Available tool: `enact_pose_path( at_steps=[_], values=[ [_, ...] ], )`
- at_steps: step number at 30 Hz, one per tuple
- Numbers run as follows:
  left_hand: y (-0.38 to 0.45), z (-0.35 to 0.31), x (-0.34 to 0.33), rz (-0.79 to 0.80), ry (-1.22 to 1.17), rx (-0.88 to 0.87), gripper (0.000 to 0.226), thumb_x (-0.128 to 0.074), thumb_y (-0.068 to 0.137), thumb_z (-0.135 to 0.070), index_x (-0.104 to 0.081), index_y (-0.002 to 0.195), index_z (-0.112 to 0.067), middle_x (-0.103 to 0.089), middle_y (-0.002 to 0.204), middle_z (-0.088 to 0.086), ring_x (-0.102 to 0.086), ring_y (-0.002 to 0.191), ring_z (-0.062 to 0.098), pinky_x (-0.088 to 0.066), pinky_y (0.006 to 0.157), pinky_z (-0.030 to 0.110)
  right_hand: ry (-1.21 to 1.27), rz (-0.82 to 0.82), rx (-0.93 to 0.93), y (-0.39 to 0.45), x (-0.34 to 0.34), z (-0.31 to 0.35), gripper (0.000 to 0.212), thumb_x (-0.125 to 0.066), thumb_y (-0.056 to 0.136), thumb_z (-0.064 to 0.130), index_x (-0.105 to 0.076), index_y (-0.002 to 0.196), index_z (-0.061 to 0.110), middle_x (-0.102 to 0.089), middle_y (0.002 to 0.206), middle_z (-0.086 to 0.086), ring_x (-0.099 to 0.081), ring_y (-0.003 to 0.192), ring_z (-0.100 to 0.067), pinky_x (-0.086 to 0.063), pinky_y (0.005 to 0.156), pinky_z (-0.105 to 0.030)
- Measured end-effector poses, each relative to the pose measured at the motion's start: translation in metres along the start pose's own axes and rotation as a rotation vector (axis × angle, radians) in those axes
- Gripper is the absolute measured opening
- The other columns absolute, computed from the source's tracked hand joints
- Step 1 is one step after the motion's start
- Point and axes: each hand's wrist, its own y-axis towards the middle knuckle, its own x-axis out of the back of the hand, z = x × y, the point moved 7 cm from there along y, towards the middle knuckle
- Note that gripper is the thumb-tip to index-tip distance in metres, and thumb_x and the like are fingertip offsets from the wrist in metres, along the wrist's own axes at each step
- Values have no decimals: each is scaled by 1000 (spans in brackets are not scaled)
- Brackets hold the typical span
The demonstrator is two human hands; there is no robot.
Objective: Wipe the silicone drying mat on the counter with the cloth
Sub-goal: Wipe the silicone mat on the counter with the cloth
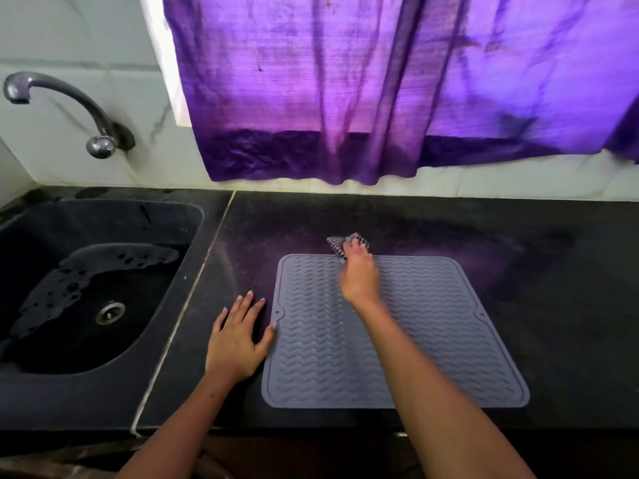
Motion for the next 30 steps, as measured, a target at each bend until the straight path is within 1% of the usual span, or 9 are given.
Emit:
enact_pose_path(
  at_steps=[3,9,11,13,15,16,19,24,30],
  values=[
    [1,-2,-1,3,13,-6,83,-8,79,-69,-34,144,-26,-22,156,-4,-14,144,10,-5,116,31,-240,202,117,-18,-39,-13,58,-44,92,10,-25,147,11,-13,157,-13,-14,145,-25,-12,119,-35],
    [0,-3,-1,-4,20,7,84,-7,78,-69,-36,144,-26,-23,156,-3,-14,144,9,-5,116,31,-203,194,139,-23,-44,-16,60,-44,91,8,-24,147,16,-7,159,-7,-9,147,-19,-7,118,-30],
    [1,-2,0,0,8,15,84,-8,77,-70,-36,144,-26,-23,156,-3,-15,144,10,-6,117,32,-13,230,76,-16,-37,-19,54,-43,92,5,-35,144,15,-20,156,-4,-23,143,-18,-16,116,-28],
    [1,-2,1,6,-1,12,85,-8,77,-70,-36,144,-25,-23,155,-3,-15,144,10,-7,117,32,436,195,-163,-7,-27,-33,43,-45,93,3,-49,135,10,-47,141,-3,-53,119,-12,-38,100,-22],
    [0,-2,1,12,1,8,85,-8,77,-71,-36,144,-25,-23,156,-3,-15,144,10,-6,117,33,940,3,-421,0,-10,-49,32,-47,94,3,-57,124,0,-59,124,-6,-61,87,-5,-46,79,-18],
    [0,-2,1,12,-2,8,86,-8,77,-71,-36,144,-25,-23,155,-3,-15,144,10,-7,117,33,969,-119,-512,1,2,-61,30,-47,94,5,-58,122,0,-61,124,-10,-60,88,-9,-46,79,-21],
    [0,-2,2,11,-12,13,86,-8,76,-71,-36,144,-25,-23,156,-3,-15,144,10,-7,117,33,402,-222,-430,0,37,-79,41,-47,94,7,-49,135,12,-50,140,-7,-51,121,-24,-40,101,-31],
    [0,-1,1,-1,-13,7,84,-10,78,-71,-37,143,-25,-26,155,-2,-17,144,11,-8,117,33,-236,123,-38,-14,-6,-77,57,-42,94,7,-24,148,13,-11,158,-10,-13,146,-23,-9,119,-32],
    [0,-2,1,-6,-19,8,84,-10,78,-71,-37,143,-25,-24,155,-2,-16,144,10,-7,117,33,-291,147,19,-5,-12,-80,61,-41,92,5,-20,149,15,-3,159,-8,-8,147,-19,-4,118,-29]
  ],
)
